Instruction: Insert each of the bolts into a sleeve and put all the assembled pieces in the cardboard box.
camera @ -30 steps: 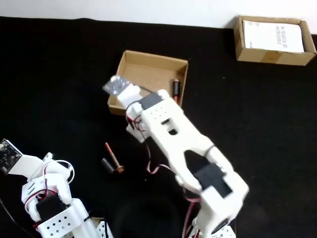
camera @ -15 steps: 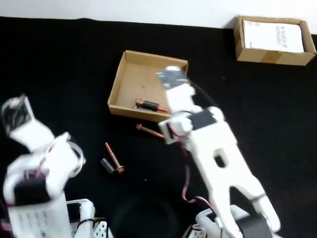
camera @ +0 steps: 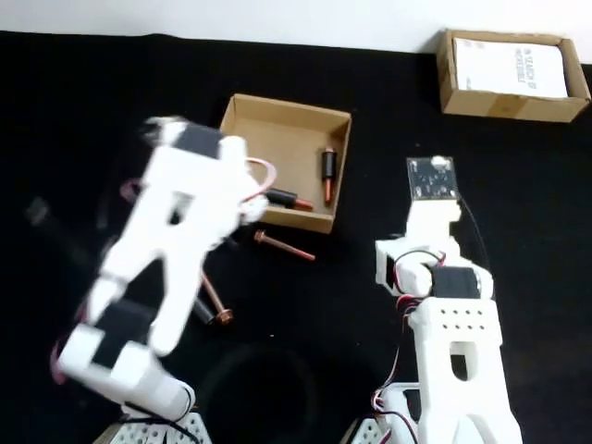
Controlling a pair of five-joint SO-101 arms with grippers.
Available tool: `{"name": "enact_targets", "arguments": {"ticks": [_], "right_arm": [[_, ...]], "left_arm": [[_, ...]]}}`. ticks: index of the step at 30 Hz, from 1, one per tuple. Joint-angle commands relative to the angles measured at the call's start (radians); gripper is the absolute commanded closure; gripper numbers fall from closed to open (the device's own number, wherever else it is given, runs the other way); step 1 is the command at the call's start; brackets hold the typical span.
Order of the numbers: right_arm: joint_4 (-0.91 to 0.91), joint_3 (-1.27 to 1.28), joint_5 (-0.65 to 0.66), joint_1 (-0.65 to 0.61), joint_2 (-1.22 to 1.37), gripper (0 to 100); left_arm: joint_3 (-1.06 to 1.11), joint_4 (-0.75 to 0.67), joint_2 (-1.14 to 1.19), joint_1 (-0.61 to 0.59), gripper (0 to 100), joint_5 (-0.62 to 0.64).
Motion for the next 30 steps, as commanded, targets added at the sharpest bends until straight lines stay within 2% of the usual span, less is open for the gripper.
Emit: {"name": "enact_targets", "arguments": {"ticks": [1, 6, 11, 21, 28, 30], "right_arm": [[-0.019, 0.001, 0.003, 0.018, -0.039, 99.1], [-0.036, -0.001, 0.003, 0.018, -0.039, 99.1], [-0.076, 0.002, 0.003, 0.019, -0.039, 99.1], [-0.136, 0.033, 0.003, 0.018, -0.030, 99.1], [-0.211, 0.097, 0.003, 0.018, -0.028, 99.1], [-0.211, 0.097, 0.003, 0.018, -0.028, 99.1]], "left_arm": [[-0.182, 0.012, 0.176, 0.041, 99, 0.031], [-0.414, 0.020, 0.417, 0.056, 99, 0.032], [-0.526, 0.021, 0.587, 0.056, 99, 0.034], [-0.671, 0.020, 0.688, 0.059, 99, 0.034], [-0.788, 0.092, 0.685, 0.114, 81, 0.031], [-0.789, 0.092, 0.687, 0.122, 79, 0.031]]}}
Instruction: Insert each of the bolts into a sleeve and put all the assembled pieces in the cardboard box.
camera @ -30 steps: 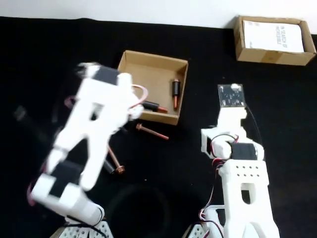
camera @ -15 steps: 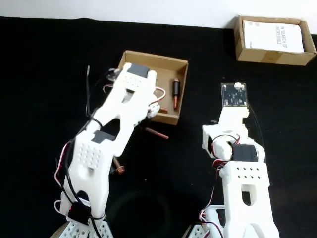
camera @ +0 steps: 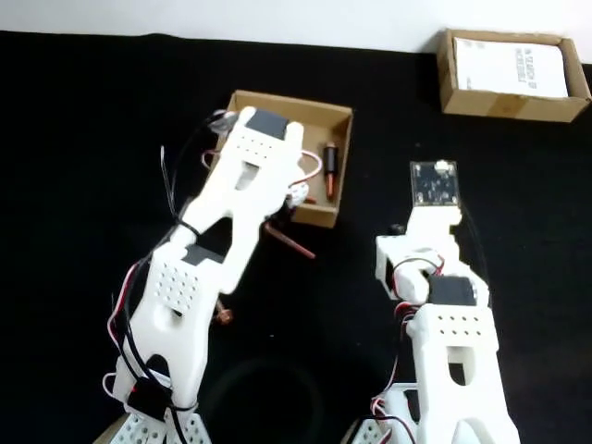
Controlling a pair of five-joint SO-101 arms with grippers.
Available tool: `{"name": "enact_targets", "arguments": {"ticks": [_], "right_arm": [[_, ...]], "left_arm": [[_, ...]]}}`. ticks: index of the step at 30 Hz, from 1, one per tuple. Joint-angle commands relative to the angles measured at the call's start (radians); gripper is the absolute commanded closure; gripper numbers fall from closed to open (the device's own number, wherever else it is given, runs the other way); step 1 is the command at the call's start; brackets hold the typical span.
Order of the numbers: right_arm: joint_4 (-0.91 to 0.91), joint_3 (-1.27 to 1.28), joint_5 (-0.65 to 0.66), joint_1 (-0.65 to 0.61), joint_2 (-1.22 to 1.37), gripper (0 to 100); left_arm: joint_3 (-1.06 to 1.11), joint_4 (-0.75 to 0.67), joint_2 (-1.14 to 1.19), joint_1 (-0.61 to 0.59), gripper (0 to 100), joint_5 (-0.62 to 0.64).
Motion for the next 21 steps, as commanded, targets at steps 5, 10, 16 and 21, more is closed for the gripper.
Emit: {"name": "enact_targets", "arguments": {"ticks": [5, 10, 16, 21], "right_arm": [[-0.016, -0.001, 0.003, 0.012, -0.016, 99.1], [-0.016, -0.001, 0.003, 0.013, -0.016, 99.1], [-0.016, -0.001, 0.003, 0.013, -0.019, 99.1], [-0.016, -0.001, 0.003, 0.013, -0.018, 99.1]], "left_arm": [[-0.054, 0.002, 0.022, 0.031, 80, 0.006], [-0.056, 0.002, 0.104, 0.015, 80, 0.006], [-0.058, 0.002, 0.145, -0.015, 80, 0.006], [-0.059, 0.002, 0.140, -0.054, 80, 0.051]]}}
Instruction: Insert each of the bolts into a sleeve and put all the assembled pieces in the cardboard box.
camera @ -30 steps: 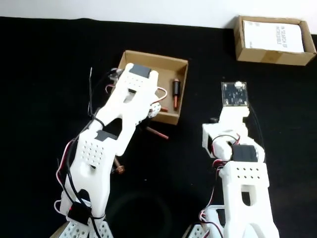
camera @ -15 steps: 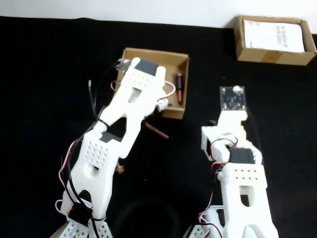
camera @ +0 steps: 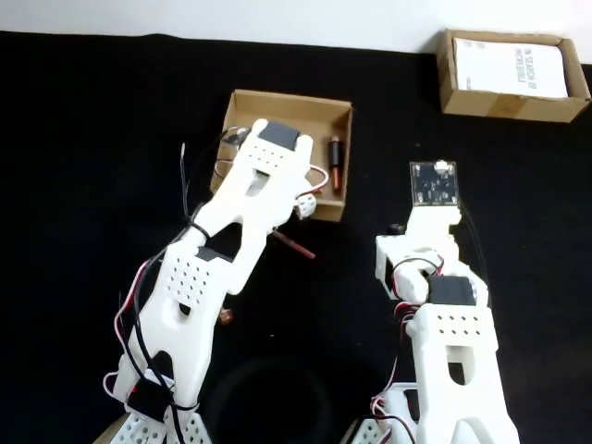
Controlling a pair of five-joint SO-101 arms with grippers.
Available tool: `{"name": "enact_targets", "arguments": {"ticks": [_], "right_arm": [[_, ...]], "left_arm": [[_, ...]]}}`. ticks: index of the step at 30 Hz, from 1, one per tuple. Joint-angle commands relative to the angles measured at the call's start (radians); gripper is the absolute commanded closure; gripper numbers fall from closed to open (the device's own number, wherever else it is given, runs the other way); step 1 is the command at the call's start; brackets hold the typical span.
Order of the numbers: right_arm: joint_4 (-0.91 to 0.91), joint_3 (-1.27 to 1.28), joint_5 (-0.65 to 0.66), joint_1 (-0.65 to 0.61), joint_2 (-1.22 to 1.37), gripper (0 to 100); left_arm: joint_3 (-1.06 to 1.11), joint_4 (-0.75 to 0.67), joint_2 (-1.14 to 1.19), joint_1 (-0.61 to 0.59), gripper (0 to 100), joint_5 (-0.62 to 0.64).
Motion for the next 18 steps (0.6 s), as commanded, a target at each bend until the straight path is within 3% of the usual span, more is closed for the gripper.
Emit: {"name": "enact_targets", "arguments": {"ticks": [1, 18], "right_arm": [[-0.015, -0.002, 0.003, 0.013, -0.018, 99.1], [-0.015, -0.002, 0.003, 0.013, -0.016, 99.1]], "left_arm": [[-0.019, 0.002, 0.001, -0.058, 80, 0.031], [-0.019, 0.008, -0.001, -0.124, 80, 0.034]]}}
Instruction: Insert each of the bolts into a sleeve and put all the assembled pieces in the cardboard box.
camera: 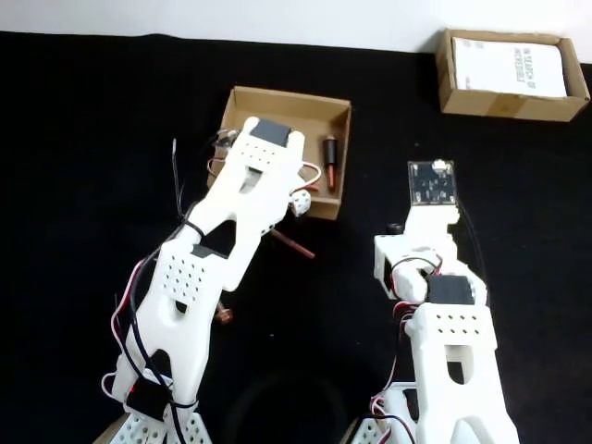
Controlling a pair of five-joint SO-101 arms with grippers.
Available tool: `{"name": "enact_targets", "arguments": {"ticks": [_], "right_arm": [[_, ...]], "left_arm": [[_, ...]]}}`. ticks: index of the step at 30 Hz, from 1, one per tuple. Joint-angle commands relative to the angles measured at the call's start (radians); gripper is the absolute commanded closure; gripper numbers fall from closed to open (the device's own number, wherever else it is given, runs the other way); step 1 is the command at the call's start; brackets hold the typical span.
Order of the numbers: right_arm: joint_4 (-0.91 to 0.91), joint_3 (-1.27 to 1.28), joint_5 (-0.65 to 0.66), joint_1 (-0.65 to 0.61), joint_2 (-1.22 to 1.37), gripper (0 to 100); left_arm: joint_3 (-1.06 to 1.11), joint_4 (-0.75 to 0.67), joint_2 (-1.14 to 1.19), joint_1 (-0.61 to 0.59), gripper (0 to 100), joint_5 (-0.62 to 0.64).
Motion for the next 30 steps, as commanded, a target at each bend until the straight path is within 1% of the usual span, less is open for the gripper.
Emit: {"name": "enact_targets", "arguments": {"ticks": [1, 4, 6, 8, 9, 11, 17, 19, 25, 27, 30], "right_arm": [[-0.015, -0.002, 0.003, 0.013, -0.016, 99.1], [-0.015, -0.005, 0.003, 0.013, -0.016, 99.1], [-0.015, -0.008, 0.003, 0.013, -0.016, 99.1], [-0.015, -0.010, 0.003, 0.013, -0.016, 99.1], [-0.015, -0.010, 0.003, 0.013, -0.016, 99.1], [-0.015, -0.010, 0.003, 0.013, -0.016, 99.1], [-0.015, -0.010, 0.003, 0.013, -0.016, 99.1], [-0.015, -0.012, 0.003, 0.013, -0.016, 99.1], [-0.015, -0.033, -0.005, 0.007, -0.025, 99.1], [-0.015, -0.071, -0.006, -0.001, -0.027, 99.1], [-0.010, -0.148, -0.028, -0.005, -0.030, 99.1]], "left_arm": [[-0.019, 0.002, -0.004, -0.074, 80, 0.020], [-0.019, 0.002, -0.004, -0.088, 82, 0.020], [-0.019, 0.002, -0.004, -0.110, 88, 0.020], [-0.019, 0.002, -0.004, -0.136, 98, 0.015], [-0.019, 0.000, -0.004, -0.150, 100, 0.015], [-0.019, -0.003, -0.002, -0.171, 97, 0.015], [-0.016, -0.005, 0.004, -0.194, 97, 0.014], [-0.016, -0.005, 0.004, -0.186, 99, 0.014], [-0.061, 0.002, -0.051, -0.122, 99, 0.011], [-0.117, 0.002, -0.114, -0.085, 99, -0.044], [-0.242, -0.003, -0.228, -0.027, 99, -0.198]]}}
